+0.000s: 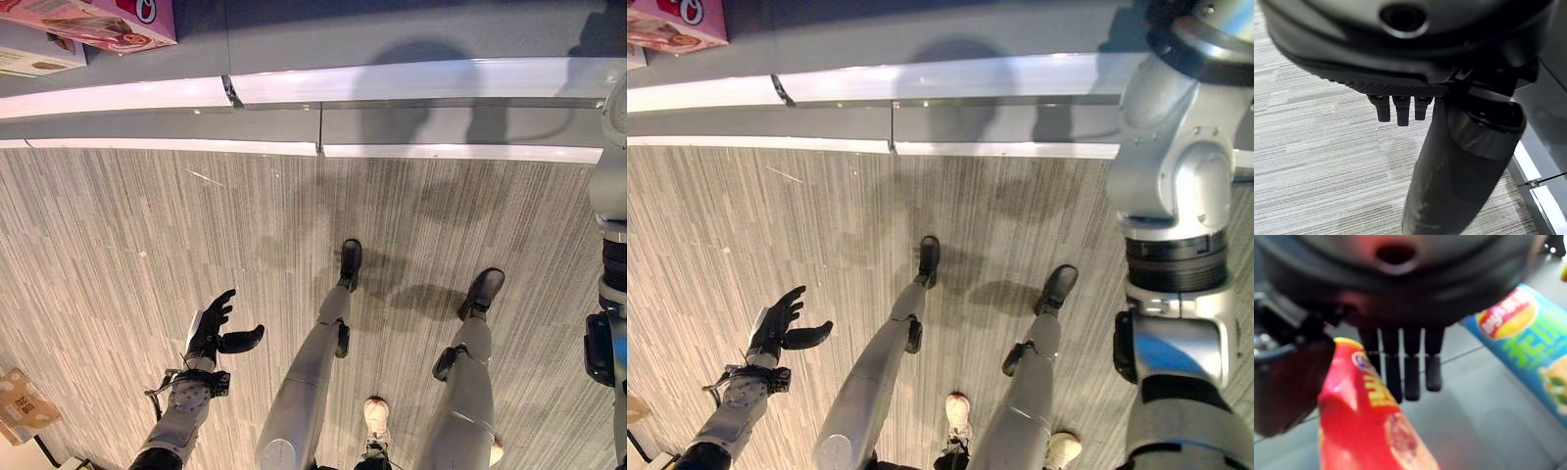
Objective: Put the goods on the table back onto the shelves and tidy them up.
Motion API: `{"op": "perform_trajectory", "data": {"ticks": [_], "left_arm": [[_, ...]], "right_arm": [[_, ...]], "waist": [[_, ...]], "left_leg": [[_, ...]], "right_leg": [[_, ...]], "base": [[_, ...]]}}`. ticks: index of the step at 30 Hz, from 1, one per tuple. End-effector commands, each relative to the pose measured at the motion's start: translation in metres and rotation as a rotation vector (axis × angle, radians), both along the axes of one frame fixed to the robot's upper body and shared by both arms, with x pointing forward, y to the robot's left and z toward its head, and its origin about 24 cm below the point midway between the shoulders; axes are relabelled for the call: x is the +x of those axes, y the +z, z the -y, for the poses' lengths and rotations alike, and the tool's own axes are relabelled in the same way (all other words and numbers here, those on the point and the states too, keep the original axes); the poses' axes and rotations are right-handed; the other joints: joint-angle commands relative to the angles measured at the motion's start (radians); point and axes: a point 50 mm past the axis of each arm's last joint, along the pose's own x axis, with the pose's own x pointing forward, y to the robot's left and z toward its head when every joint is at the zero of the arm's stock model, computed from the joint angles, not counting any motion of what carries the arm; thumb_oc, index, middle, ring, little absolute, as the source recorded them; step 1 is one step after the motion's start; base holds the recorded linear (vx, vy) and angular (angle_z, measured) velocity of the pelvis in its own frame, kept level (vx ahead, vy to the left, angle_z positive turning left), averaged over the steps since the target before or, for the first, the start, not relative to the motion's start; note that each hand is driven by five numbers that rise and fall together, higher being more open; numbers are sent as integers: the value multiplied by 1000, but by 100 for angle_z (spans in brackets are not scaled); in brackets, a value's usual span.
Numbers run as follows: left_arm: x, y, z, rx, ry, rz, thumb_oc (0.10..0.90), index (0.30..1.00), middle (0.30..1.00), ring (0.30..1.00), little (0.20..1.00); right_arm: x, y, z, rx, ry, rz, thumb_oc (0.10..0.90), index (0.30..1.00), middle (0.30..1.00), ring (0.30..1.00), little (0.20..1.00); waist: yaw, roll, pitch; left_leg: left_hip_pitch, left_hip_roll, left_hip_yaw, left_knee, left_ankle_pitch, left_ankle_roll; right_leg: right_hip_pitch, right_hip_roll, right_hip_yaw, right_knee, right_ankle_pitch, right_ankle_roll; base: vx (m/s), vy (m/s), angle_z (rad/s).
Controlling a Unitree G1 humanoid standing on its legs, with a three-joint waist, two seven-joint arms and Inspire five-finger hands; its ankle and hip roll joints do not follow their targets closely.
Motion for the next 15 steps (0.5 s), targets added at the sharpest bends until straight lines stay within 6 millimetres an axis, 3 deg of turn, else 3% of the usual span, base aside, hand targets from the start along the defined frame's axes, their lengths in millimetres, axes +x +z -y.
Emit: {"op": "perform_trajectory", "data": {"ticks": [1,15], "left_arm": [[-34,-14,-31,54,87,-90,800,900,900,900,900],[-34,-13,-33,60,92,-92,800,900,900,900,900]], "right_arm": [[-34,15,-15,-125,22,196,800,900,900,900,900],[-35,14,-18,-138,33,194,800,900,900,900,900]], "waist": [[-6,44,-79],[-9,46,-82]], "left_leg": [[-77,-6,-53,124,-129,-52],[-79,-7,-51,119,-124,-53]], "right_leg": [[-44,14,38,57,-27,50],[-54,12,44,56,-22,50]], "base": [[0,0,0],[0,0,0]]}}
